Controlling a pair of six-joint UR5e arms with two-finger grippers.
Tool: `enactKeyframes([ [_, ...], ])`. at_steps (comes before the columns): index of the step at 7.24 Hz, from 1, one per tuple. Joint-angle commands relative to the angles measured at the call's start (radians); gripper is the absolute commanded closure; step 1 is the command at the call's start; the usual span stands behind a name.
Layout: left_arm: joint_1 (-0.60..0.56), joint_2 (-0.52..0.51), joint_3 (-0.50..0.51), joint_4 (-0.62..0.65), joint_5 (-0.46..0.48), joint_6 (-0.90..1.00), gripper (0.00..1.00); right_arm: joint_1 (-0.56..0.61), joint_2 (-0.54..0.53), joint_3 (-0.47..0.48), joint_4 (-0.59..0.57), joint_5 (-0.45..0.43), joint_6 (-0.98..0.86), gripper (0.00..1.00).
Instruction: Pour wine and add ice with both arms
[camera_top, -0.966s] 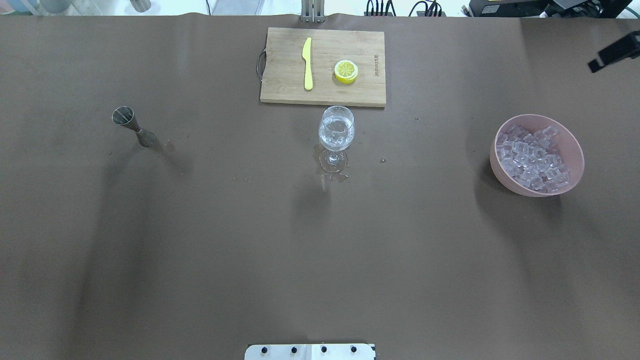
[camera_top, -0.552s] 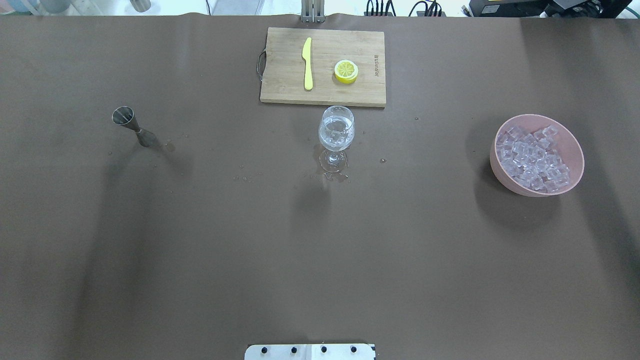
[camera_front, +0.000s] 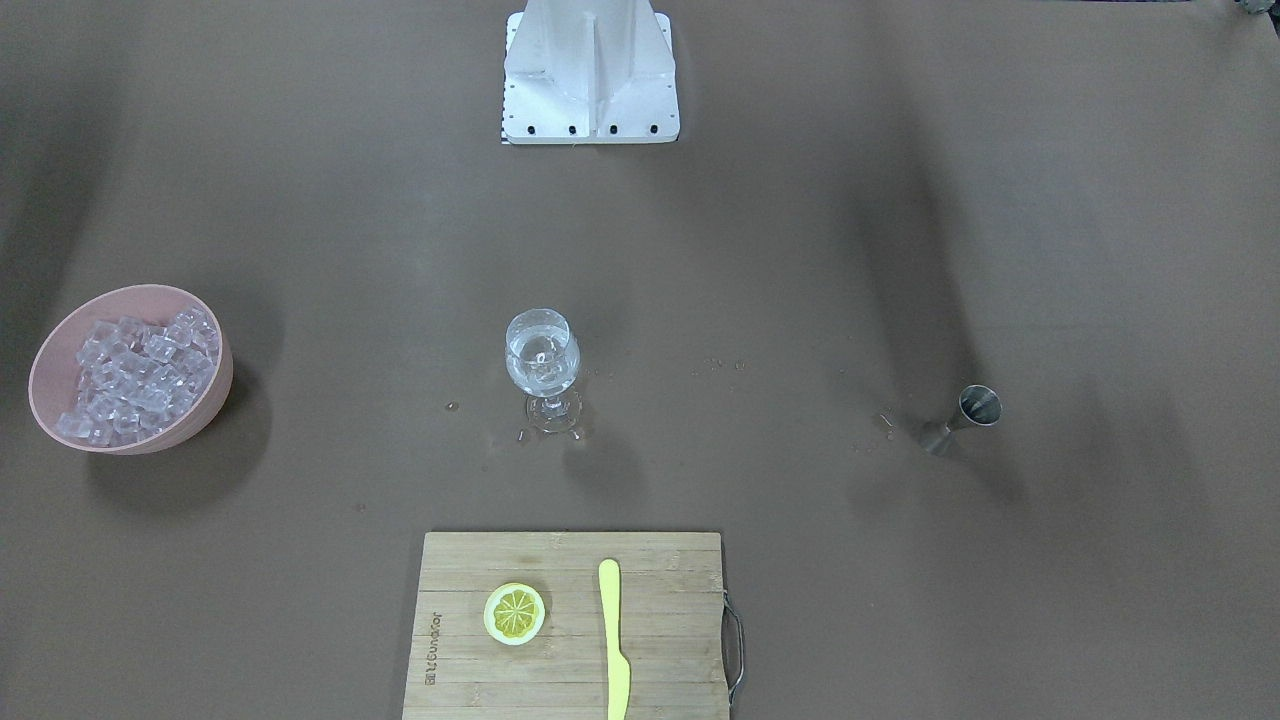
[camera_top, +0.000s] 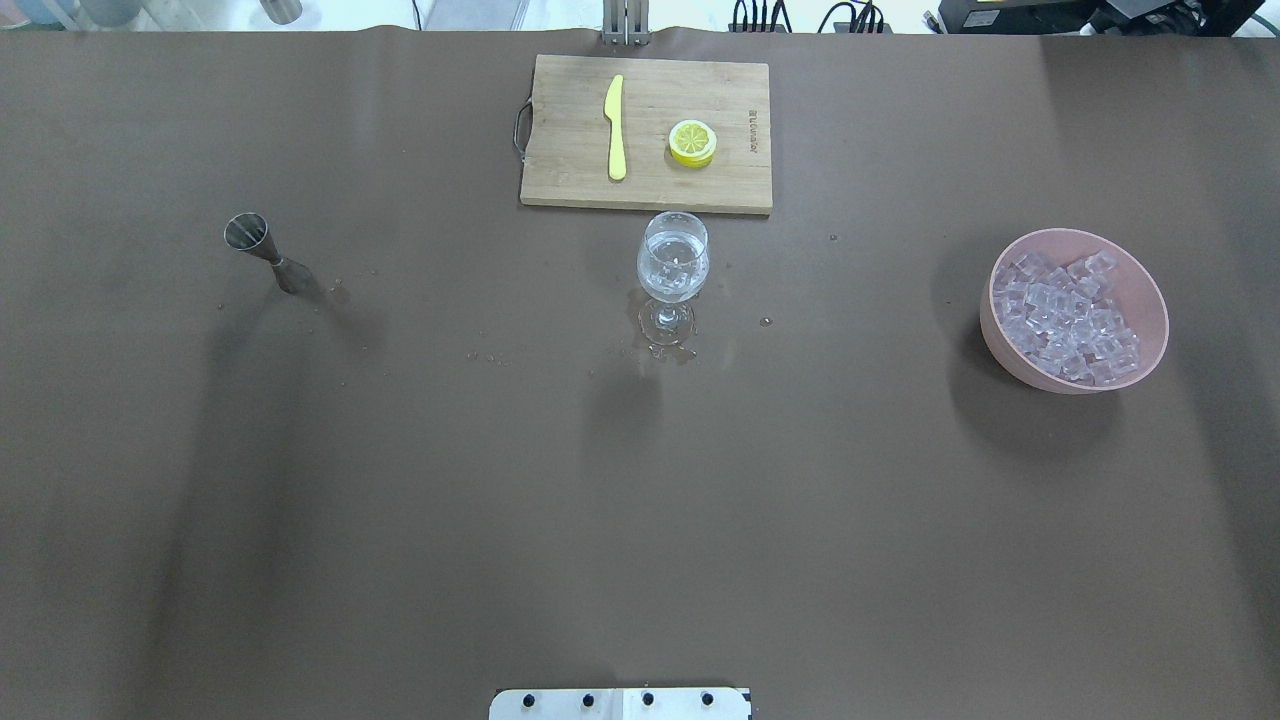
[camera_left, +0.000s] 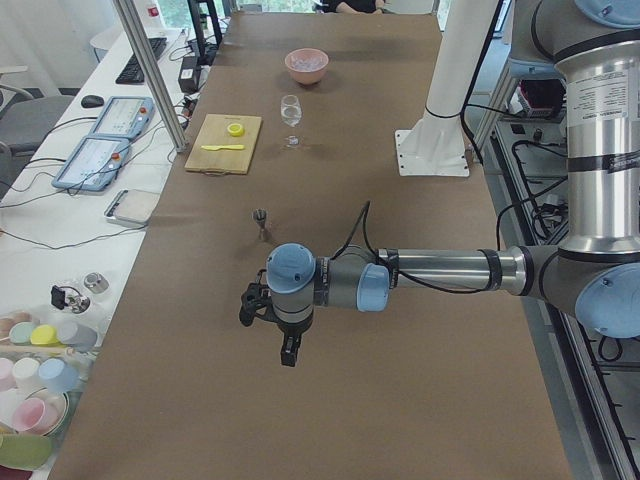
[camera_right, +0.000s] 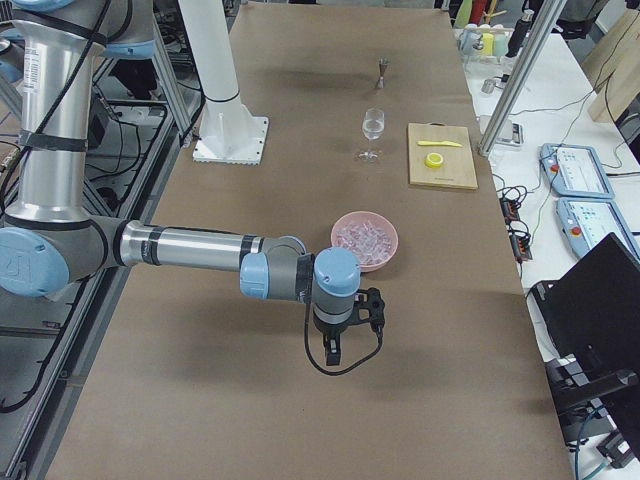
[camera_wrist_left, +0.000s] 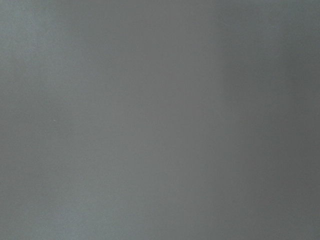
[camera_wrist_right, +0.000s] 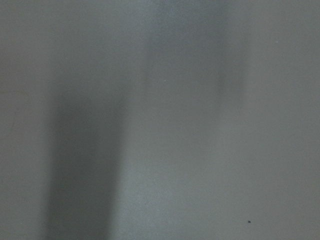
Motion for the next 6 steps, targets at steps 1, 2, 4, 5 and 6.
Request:
enactKeyframes([
  [1, 0.000, 0.006, 0.001, 0.000, 0.000, 0.000, 0.02, 0.014, 0.001, -0.007, 0.002, -0.006, 0.003, 0.00],
  [2, 0.000, 0.007, 0.002, 0.002, 0.000, 0.000, 0.02, 0.027, 0.004, -0.007, 0.002, -0.016, -0.001, 0.00],
  [4, 0.002, 0.007, 0.005, 0.002, 0.003, 0.002, 0.02, 0.042, -0.005, 0.034, 0.002, -0.016, -0.006, 0.00],
  [5, 0.003, 0.007, 0.017, 0.000, 0.005, 0.002, 0.02, 0.042, -0.006, 0.037, 0.002, -0.016, -0.004, 0.00],
  [6, 0.003, -0.002, 0.045, -0.011, 0.005, 0.002, 0.02, 0.042, -0.008, 0.038, 0.001, -0.016, -0.004, 0.00],
])
